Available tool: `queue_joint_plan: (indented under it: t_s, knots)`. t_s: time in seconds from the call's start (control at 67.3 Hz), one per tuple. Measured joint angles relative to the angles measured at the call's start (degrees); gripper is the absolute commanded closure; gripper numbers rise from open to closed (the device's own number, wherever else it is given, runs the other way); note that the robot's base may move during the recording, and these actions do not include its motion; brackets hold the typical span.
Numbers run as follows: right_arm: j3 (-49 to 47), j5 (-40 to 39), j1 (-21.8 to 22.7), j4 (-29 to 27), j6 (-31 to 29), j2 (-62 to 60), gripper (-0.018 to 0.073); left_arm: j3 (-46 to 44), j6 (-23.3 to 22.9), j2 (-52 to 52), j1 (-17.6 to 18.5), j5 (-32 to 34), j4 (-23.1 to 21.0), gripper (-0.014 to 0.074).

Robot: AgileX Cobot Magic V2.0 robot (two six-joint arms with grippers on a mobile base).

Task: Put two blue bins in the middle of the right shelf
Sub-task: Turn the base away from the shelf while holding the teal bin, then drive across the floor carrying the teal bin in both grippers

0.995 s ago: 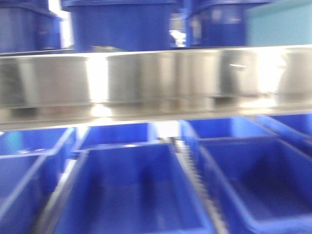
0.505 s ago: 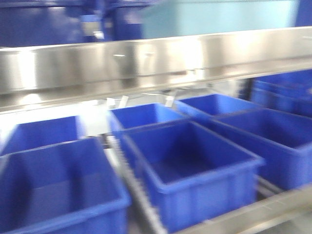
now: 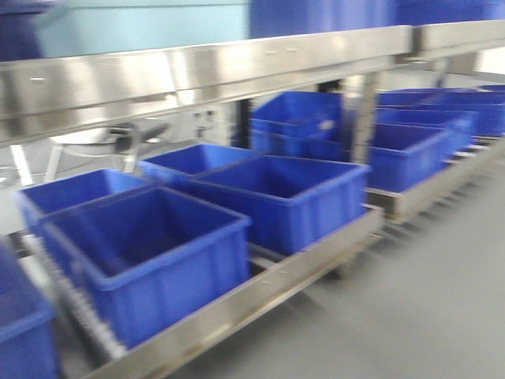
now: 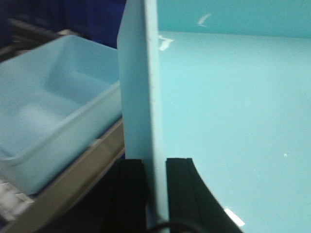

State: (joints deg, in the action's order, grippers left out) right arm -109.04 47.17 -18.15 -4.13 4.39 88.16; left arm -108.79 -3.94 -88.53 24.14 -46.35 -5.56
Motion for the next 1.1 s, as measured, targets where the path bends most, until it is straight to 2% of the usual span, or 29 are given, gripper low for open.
queue_joint_plan:
  t_s: [1.099]
  knots:
    - [0.0, 0.0, 0.0, 0.0, 0.0, 0.0, 0.0711, 0.0, 0.1, 0.0, 0.0, 0.2, -0.2, 0.0707]
